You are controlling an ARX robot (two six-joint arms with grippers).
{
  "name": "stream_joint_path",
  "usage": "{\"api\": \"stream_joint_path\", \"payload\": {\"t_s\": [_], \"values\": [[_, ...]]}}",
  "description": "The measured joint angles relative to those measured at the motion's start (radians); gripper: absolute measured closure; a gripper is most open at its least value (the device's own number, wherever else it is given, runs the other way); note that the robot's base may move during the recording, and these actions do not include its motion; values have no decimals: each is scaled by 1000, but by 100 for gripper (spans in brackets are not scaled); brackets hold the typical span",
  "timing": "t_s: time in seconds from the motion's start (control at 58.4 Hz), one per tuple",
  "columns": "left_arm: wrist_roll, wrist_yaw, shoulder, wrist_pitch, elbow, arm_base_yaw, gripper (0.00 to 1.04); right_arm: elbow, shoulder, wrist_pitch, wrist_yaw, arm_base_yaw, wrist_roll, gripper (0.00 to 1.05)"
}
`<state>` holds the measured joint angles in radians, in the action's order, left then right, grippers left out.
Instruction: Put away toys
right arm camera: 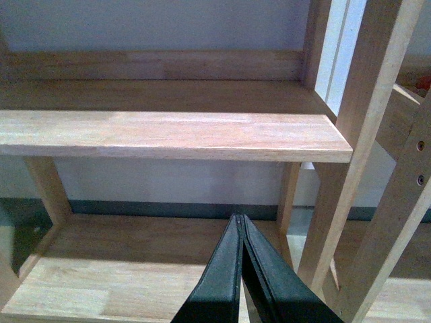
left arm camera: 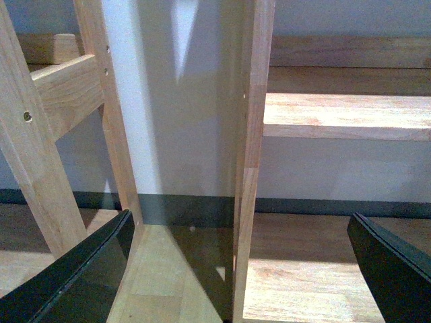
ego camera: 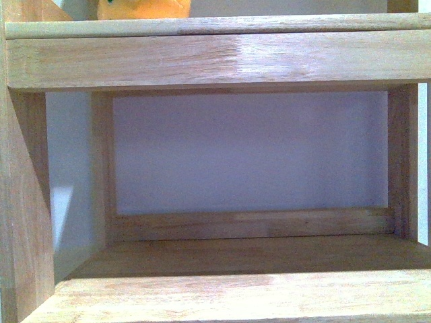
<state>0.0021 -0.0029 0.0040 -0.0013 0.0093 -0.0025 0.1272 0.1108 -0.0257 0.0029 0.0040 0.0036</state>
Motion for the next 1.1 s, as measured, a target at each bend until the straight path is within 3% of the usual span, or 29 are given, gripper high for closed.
{"api": "stream_joint_path", "payload": {"t_s": [1.097], "values": [[0,0,0,0,0,0,6,-114,-103,22,-1,-1,0,101]]}}
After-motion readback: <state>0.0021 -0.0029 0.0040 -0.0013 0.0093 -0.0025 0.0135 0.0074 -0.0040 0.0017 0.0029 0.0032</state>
